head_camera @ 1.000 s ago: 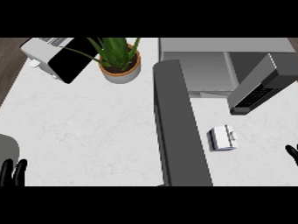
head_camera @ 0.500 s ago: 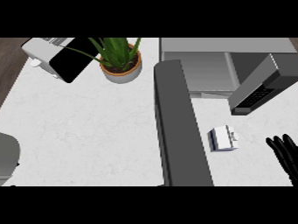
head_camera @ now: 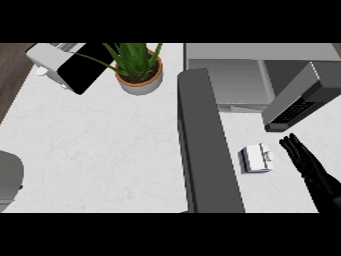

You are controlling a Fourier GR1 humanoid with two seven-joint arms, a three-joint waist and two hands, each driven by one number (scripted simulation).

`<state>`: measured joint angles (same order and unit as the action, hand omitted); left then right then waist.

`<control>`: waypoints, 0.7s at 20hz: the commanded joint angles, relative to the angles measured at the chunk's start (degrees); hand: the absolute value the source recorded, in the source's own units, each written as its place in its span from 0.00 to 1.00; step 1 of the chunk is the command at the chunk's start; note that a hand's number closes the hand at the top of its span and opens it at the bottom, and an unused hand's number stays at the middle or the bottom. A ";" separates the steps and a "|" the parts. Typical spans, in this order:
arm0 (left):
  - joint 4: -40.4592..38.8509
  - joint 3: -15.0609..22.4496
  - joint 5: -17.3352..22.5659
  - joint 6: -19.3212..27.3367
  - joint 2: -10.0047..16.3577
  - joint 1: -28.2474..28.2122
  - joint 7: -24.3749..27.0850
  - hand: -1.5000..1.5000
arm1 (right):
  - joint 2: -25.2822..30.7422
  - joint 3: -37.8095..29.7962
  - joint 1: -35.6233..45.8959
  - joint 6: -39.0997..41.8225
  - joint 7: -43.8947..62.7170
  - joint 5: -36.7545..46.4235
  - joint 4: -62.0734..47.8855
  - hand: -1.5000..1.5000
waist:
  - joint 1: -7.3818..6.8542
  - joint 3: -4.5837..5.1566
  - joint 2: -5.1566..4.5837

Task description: Pick up the milk, place it into the microwave and close the microwave

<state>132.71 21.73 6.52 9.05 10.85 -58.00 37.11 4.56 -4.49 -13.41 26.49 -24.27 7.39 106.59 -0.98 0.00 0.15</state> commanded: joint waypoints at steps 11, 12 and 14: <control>0.98 -2.90 3.95 -2.63 2.70 -5.80 5.84 0.00 | 1.31 -3.85 14.08 -10.25 -10.57 10.10 -25.80 0.00 | -0.09 -0.05 -0.18; -2.93 -2.36 3.55 -3.40 2.13 -4.66 7.89 0.00 | 0.09 -1.96 13.55 -11.67 -10.84 12.22 -27.21 0.00 | -0.04 -0.03 -0.15; -3.47 -2.65 4.21 -5.20 2.94 -9.39 12.71 0.00 | 1.76 -4.43 13.73 -10.67 -10.72 9.85 -27.17 0.00 | -0.17 -0.02 0.01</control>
<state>131.47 19.47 10.06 5.69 13.33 -64.17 44.82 5.15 -7.41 -1.19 16.89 -32.99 16.75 83.92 -1.01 -0.03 0.06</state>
